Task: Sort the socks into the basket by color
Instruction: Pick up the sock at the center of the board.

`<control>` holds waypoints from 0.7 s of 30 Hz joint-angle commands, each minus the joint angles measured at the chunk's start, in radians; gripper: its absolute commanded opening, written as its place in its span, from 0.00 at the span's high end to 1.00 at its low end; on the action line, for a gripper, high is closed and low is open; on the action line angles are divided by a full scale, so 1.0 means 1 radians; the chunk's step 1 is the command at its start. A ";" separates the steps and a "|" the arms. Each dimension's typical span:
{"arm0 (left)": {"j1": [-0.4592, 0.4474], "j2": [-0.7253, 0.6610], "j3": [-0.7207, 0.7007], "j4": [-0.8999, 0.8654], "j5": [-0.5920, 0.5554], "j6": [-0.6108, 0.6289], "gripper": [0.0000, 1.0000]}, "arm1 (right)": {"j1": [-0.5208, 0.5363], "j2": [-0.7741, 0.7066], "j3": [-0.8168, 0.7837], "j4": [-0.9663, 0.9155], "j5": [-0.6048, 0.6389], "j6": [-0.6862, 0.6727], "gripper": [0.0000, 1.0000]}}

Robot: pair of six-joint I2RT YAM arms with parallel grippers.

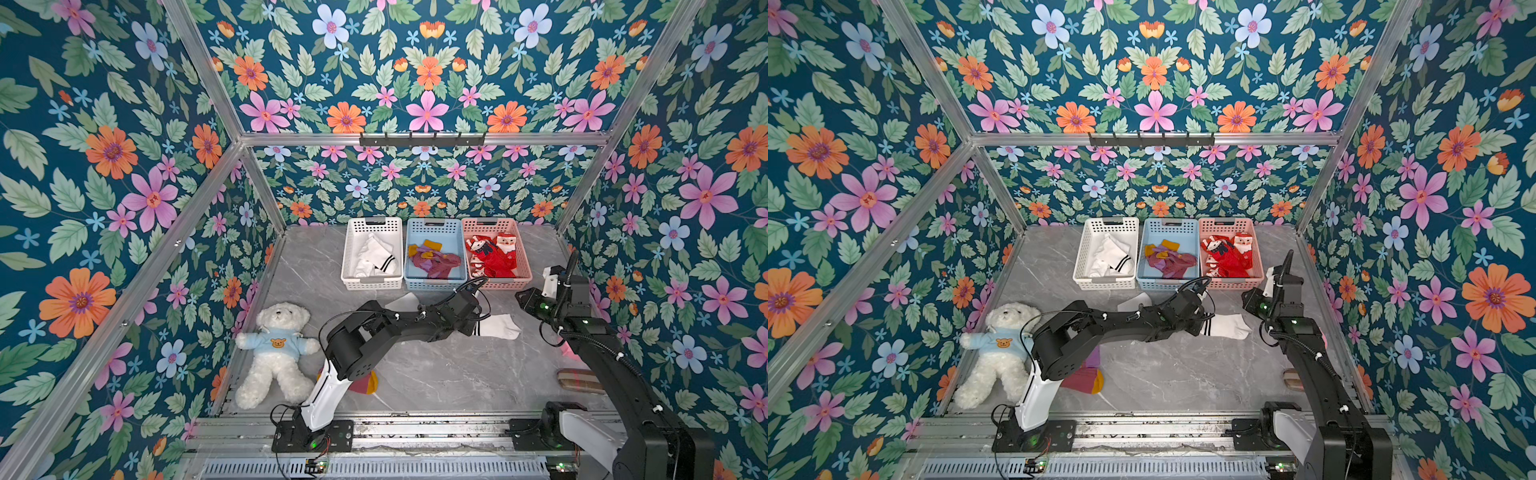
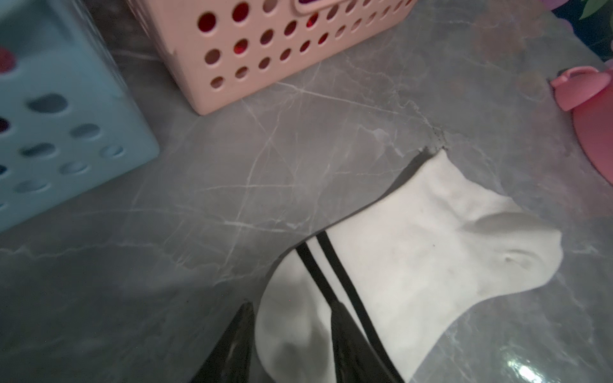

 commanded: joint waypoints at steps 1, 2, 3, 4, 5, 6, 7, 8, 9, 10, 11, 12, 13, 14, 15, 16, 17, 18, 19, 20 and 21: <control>-0.010 0.009 0.018 -0.051 -0.050 0.029 0.61 | -0.003 -0.007 -0.003 -0.008 0.009 0.000 0.73; -0.012 0.012 0.020 -0.056 -0.050 0.031 0.61 | -0.002 -0.009 -0.005 -0.008 0.009 0.000 0.73; -0.012 0.014 0.020 -0.060 -0.051 0.028 0.62 | -0.002 -0.010 -0.005 -0.008 0.009 0.000 0.73; -0.012 0.013 0.020 -0.064 -0.052 0.027 0.63 | -0.003 -0.011 -0.006 -0.008 0.010 0.000 0.73; -0.012 0.015 0.018 -0.066 -0.050 0.027 0.64 | -0.003 -0.011 -0.006 -0.008 0.009 0.000 0.73; -0.013 0.016 0.017 -0.067 -0.051 0.027 0.66 | -0.003 -0.013 -0.006 -0.008 0.009 0.000 0.73; -0.014 0.015 0.016 -0.069 -0.050 0.027 0.68 | -0.003 -0.014 -0.007 -0.008 0.009 0.001 0.73; -0.013 0.016 0.014 -0.071 -0.050 0.026 0.71 | -0.003 -0.016 -0.008 -0.008 0.009 0.001 0.73; -0.014 0.015 0.013 -0.072 -0.047 0.026 0.75 | -0.002 -0.018 -0.009 -0.009 0.010 0.001 0.73; -0.013 0.015 0.011 -0.072 -0.045 0.026 0.79 | -0.002 -0.021 -0.009 -0.009 0.010 0.001 0.73; -0.015 0.013 0.009 -0.071 -0.044 0.025 0.85 | -0.003 -0.023 -0.011 -0.009 0.010 0.001 0.73; -0.013 0.010 0.007 -0.068 -0.041 0.025 0.90 | -0.003 -0.025 -0.012 -0.010 0.012 0.001 0.72; -0.014 0.008 0.005 -0.066 -0.040 0.024 0.94 | -0.003 -0.026 -0.012 -0.011 0.013 0.001 0.72; -0.014 0.004 0.001 -0.063 -0.036 0.026 0.97 | -0.004 -0.027 -0.012 -0.012 0.015 0.000 0.72; -0.013 -0.001 -0.001 -0.059 -0.032 0.028 1.00 | -0.003 -0.028 -0.012 -0.012 0.015 0.000 0.72; -0.015 -0.007 -0.005 -0.055 -0.023 0.031 1.00 | -0.004 -0.028 -0.012 -0.013 0.015 0.000 0.72; -0.011 -0.018 -0.015 -0.043 -0.012 0.038 1.00 | -0.004 -0.028 -0.012 -0.014 0.015 0.000 0.72; -0.008 -0.030 -0.029 -0.027 0.005 0.045 1.00 | -0.005 -0.028 -0.013 -0.013 0.015 0.000 0.72; -0.004 -0.044 -0.039 -0.015 0.018 0.049 1.00 | -0.003 -0.027 -0.014 -0.010 0.015 0.001 0.72; 0.003 -0.062 -0.052 -0.002 0.039 0.051 1.00 | -0.005 -0.027 -0.014 -0.011 0.015 0.000 0.72; 0.013 -0.083 -0.067 0.011 0.065 0.056 1.00 | -0.004 -0.029 -0.014 -0.011 0.014 0.000 0.72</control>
